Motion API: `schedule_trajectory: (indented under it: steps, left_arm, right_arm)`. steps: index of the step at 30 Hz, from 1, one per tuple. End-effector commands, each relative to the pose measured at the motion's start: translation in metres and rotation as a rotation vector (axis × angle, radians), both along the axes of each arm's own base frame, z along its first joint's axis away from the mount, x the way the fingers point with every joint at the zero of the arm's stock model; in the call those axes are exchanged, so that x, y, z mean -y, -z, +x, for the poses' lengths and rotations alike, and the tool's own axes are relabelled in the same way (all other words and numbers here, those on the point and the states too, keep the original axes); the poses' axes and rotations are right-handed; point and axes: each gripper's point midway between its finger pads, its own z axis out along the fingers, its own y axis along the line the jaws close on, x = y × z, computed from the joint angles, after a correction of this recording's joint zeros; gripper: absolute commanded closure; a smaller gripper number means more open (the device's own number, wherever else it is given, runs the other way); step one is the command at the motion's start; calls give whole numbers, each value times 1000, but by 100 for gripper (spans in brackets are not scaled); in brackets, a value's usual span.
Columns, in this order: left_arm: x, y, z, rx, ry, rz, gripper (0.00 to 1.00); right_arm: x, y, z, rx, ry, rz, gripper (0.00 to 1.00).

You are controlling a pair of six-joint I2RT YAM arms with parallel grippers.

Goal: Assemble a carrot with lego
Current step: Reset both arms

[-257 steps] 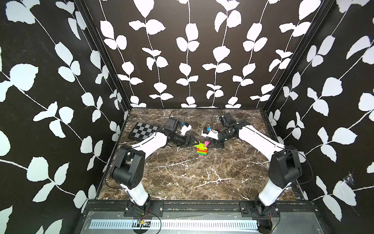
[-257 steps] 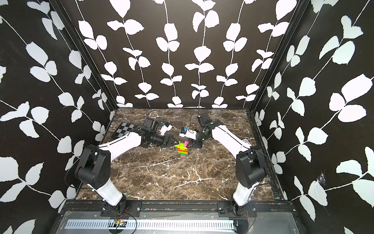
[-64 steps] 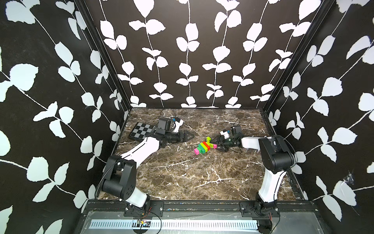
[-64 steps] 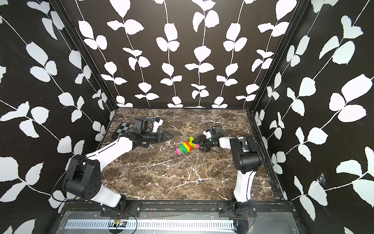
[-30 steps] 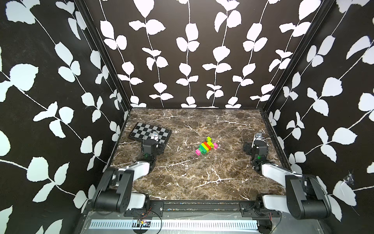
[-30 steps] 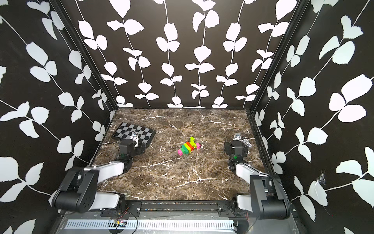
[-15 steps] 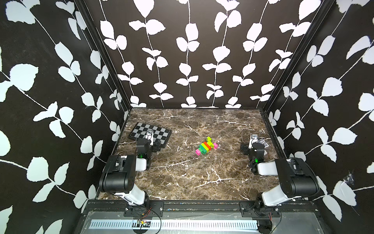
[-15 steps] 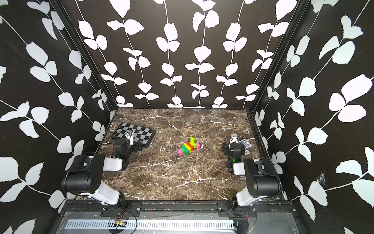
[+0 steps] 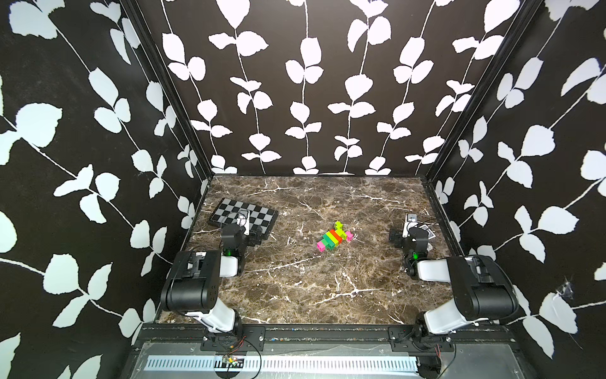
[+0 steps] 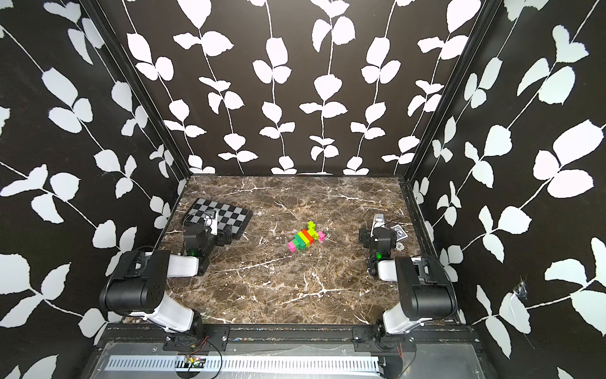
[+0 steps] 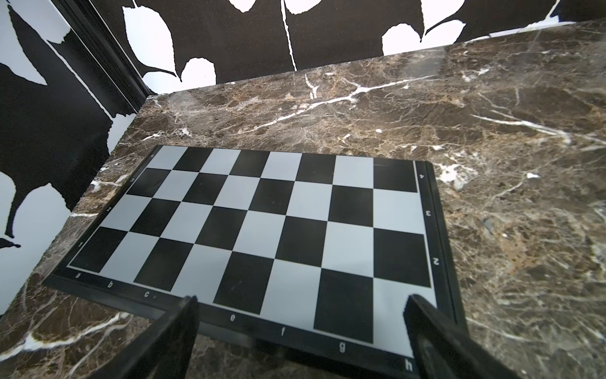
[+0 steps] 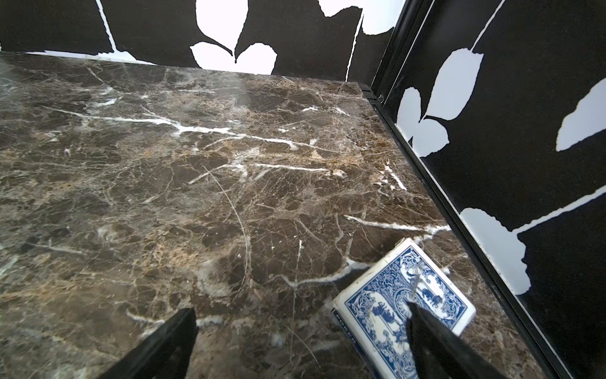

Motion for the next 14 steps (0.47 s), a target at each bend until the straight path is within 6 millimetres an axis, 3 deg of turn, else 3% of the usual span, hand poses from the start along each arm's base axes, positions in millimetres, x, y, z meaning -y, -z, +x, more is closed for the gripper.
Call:
schedule_trajectory:
  steps: [1, 14]
  left_arm:
    - [2, -14, 4, 43, 10, -12, 1]
    - [3, -14, 4, 43, 11, -13, 1]
  right_arm:
    - [-1, -14, 8, 44, -9, 2, 1]
    - [-2, -14, 8, 41, -10, 1, 1]
